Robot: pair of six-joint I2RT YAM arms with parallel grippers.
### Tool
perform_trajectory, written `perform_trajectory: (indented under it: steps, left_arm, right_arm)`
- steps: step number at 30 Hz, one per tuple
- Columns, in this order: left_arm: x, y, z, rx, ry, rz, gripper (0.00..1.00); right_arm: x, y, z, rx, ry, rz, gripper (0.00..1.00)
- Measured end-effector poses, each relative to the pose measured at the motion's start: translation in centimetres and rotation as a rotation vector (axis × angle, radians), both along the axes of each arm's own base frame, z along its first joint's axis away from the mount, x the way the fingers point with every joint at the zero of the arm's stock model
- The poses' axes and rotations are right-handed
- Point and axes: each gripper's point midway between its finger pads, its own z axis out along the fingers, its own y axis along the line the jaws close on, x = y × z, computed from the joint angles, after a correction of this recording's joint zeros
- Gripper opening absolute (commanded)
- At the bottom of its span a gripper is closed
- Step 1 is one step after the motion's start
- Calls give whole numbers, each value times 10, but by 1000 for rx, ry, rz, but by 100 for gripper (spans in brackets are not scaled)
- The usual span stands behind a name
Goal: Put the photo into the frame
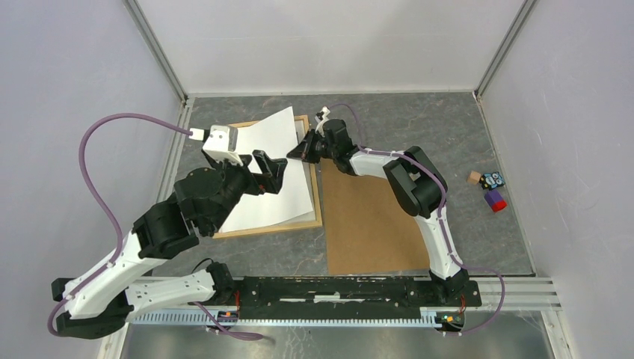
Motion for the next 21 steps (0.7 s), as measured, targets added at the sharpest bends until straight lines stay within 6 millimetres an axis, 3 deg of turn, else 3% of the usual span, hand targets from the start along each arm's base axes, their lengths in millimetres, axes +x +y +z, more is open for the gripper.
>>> perform_trajectory:
  steps: [7,18,21]
  left_arm:
    - [1,-3,-2,8,5,-4,100]
    - [1,-8,-7,17,14,-21,100]
    - [1,-8,-7,16,14,-22,100]
  right_arm:
    - [0,-6,-13,-25,16,-31,0]
    - [0,-6,-12,-22,18,-36,0]
    - [-1,-6,-15,-36,24,-38,9]
